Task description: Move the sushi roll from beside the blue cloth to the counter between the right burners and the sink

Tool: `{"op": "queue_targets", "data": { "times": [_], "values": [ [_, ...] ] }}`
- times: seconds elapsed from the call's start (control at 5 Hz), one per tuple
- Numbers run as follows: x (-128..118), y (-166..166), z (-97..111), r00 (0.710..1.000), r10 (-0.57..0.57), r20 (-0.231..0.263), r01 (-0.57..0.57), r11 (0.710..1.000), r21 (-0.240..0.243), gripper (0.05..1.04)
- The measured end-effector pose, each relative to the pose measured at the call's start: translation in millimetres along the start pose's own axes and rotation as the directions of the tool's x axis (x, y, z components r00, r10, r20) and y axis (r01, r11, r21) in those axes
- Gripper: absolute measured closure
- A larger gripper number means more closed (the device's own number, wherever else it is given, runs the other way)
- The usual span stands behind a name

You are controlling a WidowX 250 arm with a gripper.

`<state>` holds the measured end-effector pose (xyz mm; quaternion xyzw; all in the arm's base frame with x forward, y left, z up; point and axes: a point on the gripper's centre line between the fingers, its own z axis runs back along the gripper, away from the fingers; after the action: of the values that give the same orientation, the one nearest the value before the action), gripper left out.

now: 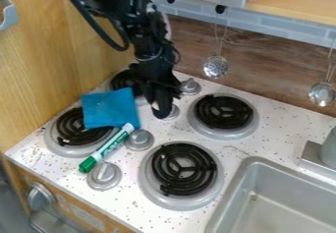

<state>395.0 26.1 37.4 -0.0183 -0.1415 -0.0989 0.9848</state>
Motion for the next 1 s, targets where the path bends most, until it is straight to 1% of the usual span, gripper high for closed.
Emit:
{"op": "queue_targets", "data": {
  "times": [0.2, 0.4, 0.6, 0.8, 1.0],
  "values": [
    [6.5, -40.3, -3.1, 0.997, -0.079, -0.007, 0.079, 0.996, -0.047, 0.731],
    [11.4, -64.3, -3.1, 0.993, -0.114, -0.002, 0.114, 0.991, -0.064, 0.731],
    [12.8, -82.3, -9.9, 0.990, -0.144, -0.010, 0.143, 0.988, -0.065, 0.731],
    [15.4, -98.2, -23.3, 0.986, -0.166, -0.028, 0.164, 0.984, -0.065, 0.731],
    [25.9, -105.4, -38.0, 0.984, -0.172, -0.044, 0.170, 0.984, -0.052, 0.731]
  ]
}}
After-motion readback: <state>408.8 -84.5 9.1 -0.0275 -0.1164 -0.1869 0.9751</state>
